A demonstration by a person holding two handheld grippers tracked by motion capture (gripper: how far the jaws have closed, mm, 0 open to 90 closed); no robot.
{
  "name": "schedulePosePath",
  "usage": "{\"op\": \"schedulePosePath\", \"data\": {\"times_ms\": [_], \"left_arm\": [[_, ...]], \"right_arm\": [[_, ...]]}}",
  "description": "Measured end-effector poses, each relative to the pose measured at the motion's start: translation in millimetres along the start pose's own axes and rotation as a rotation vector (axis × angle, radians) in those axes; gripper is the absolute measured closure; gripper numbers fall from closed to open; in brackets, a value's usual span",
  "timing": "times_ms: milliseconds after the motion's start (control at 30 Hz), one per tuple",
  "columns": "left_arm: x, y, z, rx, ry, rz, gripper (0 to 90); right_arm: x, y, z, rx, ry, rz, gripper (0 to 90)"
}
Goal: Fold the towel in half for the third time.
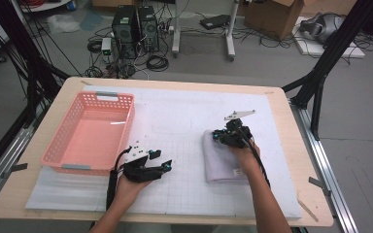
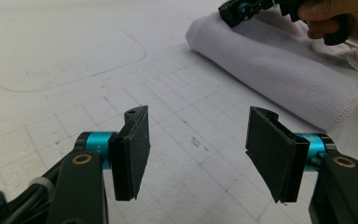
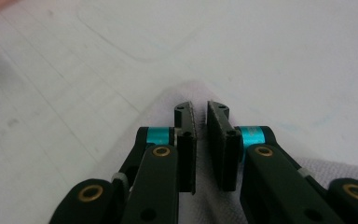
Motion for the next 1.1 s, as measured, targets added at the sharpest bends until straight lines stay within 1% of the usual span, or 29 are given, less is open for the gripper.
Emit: {"op": "schedulePosePath", "data": {"times_ms": [33, 67, 133, 167, 200, 267, 300, 333, 367, 400, 467, 533, 633, 700, 733, 767, 867, 933, 1000, 1033, 1067, 1100], "left_arm": [[0.1, 0.0, -0.2, -0.002, 0.0, 0.001, 39.9], [0.2, 0.2, -0.3, -0.001, -0.002, 0.003, 39.9], [0.3, 0.4, -0.5, 0.0, -0.002, -0.002, 39.8], [0.3, 0.5, -0.4, 0.0, -0.005, -0.003, 39.8], [0.4, 0.6, -0.6, 0.001, -0.004, -0.003, 39.8], [0.5, 0.5, -1.0, -0.002, -0.002, -0.002, 39.7], [0.5, 0.5, -0.9, -0.003, -0.002, 0.002, 39.7], [0.4, 0.6, -1.0, -0.003, 0.001, 0.006, 39.6], [0.3, 0.6, -0.9, -0.004, 0.002, 0.007, 39.6], [0.2, 0.7, -0.7, -0.009, 0.004, 0.009, 39.6], [0.0, 0.4, -0.3, -0.013, 0.006, 0.009, 39.5], [-0.3, 0.1, 0.4, -0.018, 0.008, 0.008, 39.1], [-0.5, -0.5, 0.5, -0.023, 0.014, 0.011, 38.8], [-0.6, -0.6, 0.6, -0.022, 0.017, 0.01, 38.8], [-0.6, -0.6, 0.6, -0.023, 0.019, 0.011, 38.8], [-0.6, -0.9, 0.8, -0.025, 0.017, 0.011, 38.8], [-0.6, -1.4, 1.1, -0.028, 0.015, 0.012, 38.8], [-0.5, -1.1, 0.9, -0.025, 0.014, 0.01, 38.8], [-0.5, -1.0, 0.8, -0.027, 0.015, 0.009, 38.8], [-0.4, -1.1, 0.7, -0.026, 0.015, 0.009, 38.8], [-0.3, -1.1, 0.5, -0.027, 0.015, 0.009, 38.8], [-0.3, -0.9, 0.1, -0.028, 0.015, 0.011, 38.8]], "right_arm": [[-0.7, -1.7, -2.0, 0.0, 0.008, -0.003, 81.6], [-0.7, -1.9, -4.8, 0.013, 0.019, -0.004, 79.1], [0.4, 0.7, -7.1, 0.026, 0.033, -0.043, 69.5], [0.5, 2.0, -5.3, 0.044, 0.036, -0.053, 65.4], [0.0, 3.5, -1.2, 0.069, 0.042, -0.048, 61.2], [-1.0, 7.8, 13.6, 0.126, 0.063, -0.046, 59.0], [-0.7, 10.7, 23.4, 0.148, 0.079, -0.054, 58.0], [0.4, 14.3, 33.6, 0.173, 0.099, -0.049, 58.0], [2.6, 16.8, 43.3, 0.204, 0.106, -0.047, 58.1], [6.3, 19.6, 51.6, 0.226, 0.105, -0.04, 58.5], [18.5, 26.0, 63.8, 0.24, 0.096, -0.05, 61.0], [33.8, 29.4, 72.5, 0.264, 0.077, -0.058, 63.3], [57.5, 34.4, 80.4, 0.274, 0.053, -0.086, 69.2], [72.1, 35.9, 80.1, 0.271, 0.014, -0.107, 71.7], [79.2, 35.9, 79.4, 0.273, -0.011, -0.11, 74.0], [85.7, 35.6, 79.5, 0.279, -0.021, -0.111, 74.9], [97.4, 36.3, 88.2, 0.276, 0.016, -0.149, 73.6], [100.2, 32.5, 96.5, 0.287, 0.037, -0.149, 66.0], [103.9, 26.7, 106.7, 0.275, 0.077, -0.167, 57.4], [106.3, 23.2, 111.0, 0.258, 0.092, -0.174, 54.7], [108.7, 19.0, 114.6, 0.244, 0.101, -0.174, 53.3], [111.0, 15.6, 116.9, 0.235, 0.102, -0.161, 52.0]]}}
Point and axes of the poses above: each handheld gripper's, and its own axes: z roughly backward along the jaws, x roughly out of its underside, y roughly to its right, the point moved 1 cm from there along -z, roughly forward along the jaws, and after that the axes turned 2 degrees about y, right-handed, at the moved point
